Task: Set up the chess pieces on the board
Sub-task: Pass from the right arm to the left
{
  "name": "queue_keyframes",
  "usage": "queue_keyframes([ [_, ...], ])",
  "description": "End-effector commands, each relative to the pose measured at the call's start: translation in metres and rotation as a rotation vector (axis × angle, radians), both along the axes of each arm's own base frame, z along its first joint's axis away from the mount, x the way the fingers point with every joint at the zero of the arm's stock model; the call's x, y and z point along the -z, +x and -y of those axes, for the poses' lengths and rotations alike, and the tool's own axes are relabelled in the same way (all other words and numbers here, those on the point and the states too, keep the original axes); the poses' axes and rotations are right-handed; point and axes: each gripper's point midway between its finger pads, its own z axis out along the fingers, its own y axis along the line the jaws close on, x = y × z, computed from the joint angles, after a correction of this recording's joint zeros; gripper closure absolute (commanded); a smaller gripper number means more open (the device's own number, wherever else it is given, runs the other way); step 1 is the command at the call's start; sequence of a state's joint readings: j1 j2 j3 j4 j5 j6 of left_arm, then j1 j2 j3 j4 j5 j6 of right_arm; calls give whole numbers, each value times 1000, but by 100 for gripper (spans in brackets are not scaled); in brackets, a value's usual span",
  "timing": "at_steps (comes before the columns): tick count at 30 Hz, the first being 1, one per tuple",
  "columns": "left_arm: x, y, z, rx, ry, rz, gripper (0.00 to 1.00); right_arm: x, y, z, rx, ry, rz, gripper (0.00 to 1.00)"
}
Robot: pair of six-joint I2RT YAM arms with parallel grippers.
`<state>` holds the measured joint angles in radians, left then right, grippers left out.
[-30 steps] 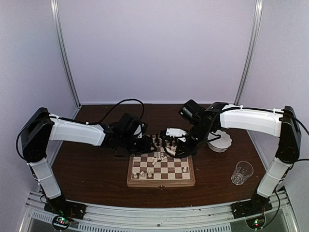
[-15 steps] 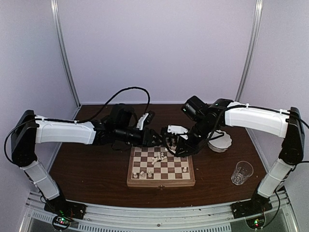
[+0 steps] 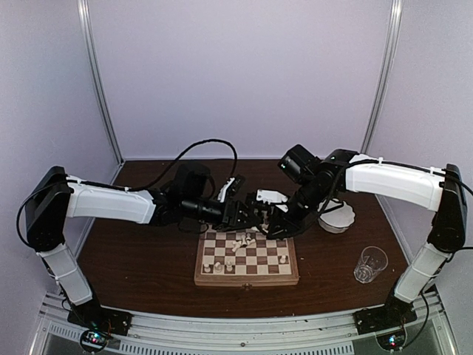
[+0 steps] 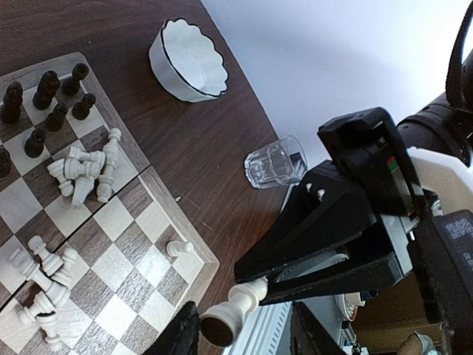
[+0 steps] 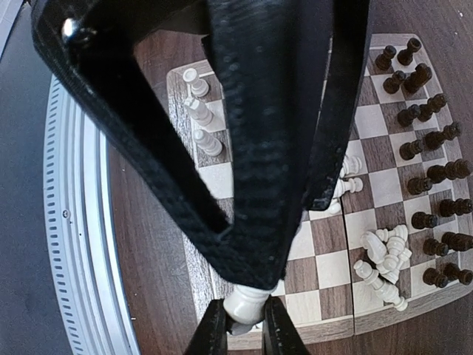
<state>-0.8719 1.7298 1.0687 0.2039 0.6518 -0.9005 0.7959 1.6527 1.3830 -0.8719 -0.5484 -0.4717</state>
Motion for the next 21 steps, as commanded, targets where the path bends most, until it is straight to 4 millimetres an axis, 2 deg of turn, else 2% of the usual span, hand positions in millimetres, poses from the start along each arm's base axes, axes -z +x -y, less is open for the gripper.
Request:
queue_keyframes([
  [1,-6,-5,7,38,-45,4,60,-19,-2,-3,-13,44,22,95],
  [5,-5,-7,9,54,-50,-11,68,-20,1,-4,-10,46,28,95],
  [15,1,-10,11,64,-50,-38,70,-22,3,-5,-6,50,35,95],
  [21,1,-11,13,72,-65,-43,83,-24,4,-6,-3,53,38,95],
])
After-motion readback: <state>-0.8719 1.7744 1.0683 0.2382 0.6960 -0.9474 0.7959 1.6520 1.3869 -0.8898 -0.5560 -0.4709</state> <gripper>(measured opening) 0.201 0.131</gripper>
